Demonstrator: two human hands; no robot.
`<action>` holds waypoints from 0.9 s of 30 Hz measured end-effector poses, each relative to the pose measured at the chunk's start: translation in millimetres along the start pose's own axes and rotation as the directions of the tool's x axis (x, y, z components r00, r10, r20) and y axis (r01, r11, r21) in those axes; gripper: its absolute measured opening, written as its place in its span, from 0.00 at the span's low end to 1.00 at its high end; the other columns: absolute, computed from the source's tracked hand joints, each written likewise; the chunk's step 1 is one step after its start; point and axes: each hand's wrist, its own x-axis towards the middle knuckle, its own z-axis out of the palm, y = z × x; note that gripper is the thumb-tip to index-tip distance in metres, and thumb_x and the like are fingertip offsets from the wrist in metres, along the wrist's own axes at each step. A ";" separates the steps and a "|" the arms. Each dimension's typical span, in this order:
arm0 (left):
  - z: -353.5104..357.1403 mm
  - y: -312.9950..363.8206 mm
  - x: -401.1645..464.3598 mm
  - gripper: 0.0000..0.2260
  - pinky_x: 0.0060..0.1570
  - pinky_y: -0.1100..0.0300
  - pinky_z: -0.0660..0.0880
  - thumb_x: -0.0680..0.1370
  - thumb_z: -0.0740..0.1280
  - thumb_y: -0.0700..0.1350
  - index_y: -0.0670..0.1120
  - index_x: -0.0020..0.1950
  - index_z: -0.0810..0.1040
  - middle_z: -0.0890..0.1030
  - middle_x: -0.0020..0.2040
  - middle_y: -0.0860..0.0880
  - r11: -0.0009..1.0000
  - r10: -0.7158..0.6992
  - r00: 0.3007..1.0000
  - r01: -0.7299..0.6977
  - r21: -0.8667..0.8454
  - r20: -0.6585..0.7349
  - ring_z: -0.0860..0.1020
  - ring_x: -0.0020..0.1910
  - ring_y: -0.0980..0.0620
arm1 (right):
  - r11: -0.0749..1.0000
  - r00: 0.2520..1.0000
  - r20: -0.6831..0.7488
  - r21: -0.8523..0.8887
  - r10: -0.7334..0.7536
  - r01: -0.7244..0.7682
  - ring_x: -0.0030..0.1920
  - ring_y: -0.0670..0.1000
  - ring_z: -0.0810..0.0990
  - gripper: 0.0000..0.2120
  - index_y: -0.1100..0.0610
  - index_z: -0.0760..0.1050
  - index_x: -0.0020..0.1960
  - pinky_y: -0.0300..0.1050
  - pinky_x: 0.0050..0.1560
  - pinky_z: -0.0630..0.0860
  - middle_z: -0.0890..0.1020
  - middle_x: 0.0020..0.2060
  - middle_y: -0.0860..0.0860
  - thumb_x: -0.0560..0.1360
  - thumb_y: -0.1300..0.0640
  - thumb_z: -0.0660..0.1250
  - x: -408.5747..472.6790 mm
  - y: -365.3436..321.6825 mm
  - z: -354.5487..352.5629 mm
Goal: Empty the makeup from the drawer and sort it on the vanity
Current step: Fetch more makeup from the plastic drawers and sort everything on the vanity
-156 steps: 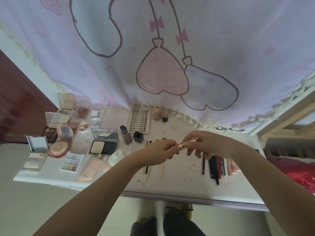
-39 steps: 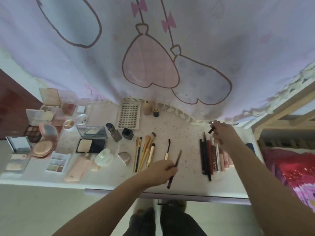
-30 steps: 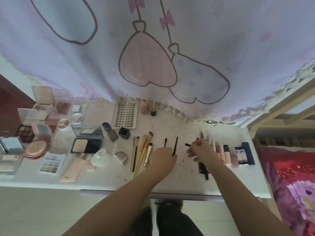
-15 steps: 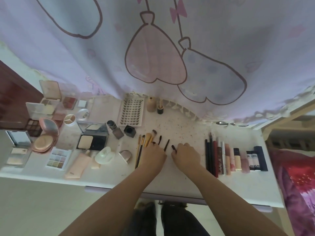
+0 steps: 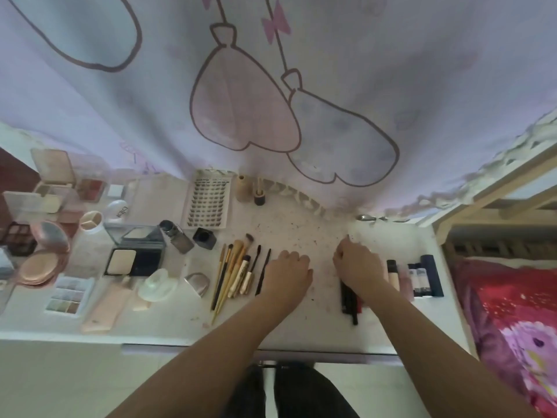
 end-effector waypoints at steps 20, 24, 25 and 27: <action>9.3 33.3 23.6 0.12 0.36 0.57 0.65 0.81 0.55 0.50 0.43 0.51 0.72 0.78 0.47 0.46 0.967 -0.156 0.982 0.173 -0.186 0.104 0.76 0.46 0.47 | 0.862 0.965 0.262 0.490 -0.007 -0.127 0.32 0.49 0.75 0.16 0.61 0.78 0.43 0.42 0.37 0.70 0.79 0.33 0.52 0.79 0.51 0.58 35.0 -6.0 -14.4; -17.7 21.4 9.2 0.13 0.34 0.56 0.67 0.82 0.55 0.50 0.45 0.42 0.69 0.75 0.36 0.47 0.877 -0.104 0.959 0.213 -0.430 0.262 0.76 0.37 0.44 | 0.686 0.932 0.363 0.679 -0.005 -0.262 0.24 0.48 0.66 0.15 0.60 0.74 0.38 0.39 0.25 0.62 0.72 0.26 0.50 0.80 0.55 0.58 23.5 -12.2 -26.8; -25.8 19.8 7.2 0.13 0.32 0.57 0.67 0.82 0.55 0.49 0.44 0.41 0.69 0.73 0.34 0.48 0.868 -0.092 0.956 0.214 -0.448 0.279 0.74 0.36 0.46 | 0.624 0.915 0.404 0.718 -0.012 -0.309 0.23 0.47 0.65 0.14 0.60 0.73 0.38 0.38 0.23 0.60 0.70 0.25 0.50 0.80 0.55 0.58 18.5 -13.8 -26.8; -39.8 15.1 0.3 0.13 0.32 0.58 0.67 0.82 0.55 0.49 0.43 0.42 0.70 0.73 0.34 0.49 0.867 -0.047 0.942 0.204 -0.455 0.332 0.72 0.35 0.49 | 0.523 0.899 0.437 0.762 0.020 -0.382 0.23 0.47 0.64 0.14 0.59 0.72 0.38 0.37 0.22 0.59 0.69 0.25 0.49 0.80 0.56 0.58 10.3 -13.3 -26.6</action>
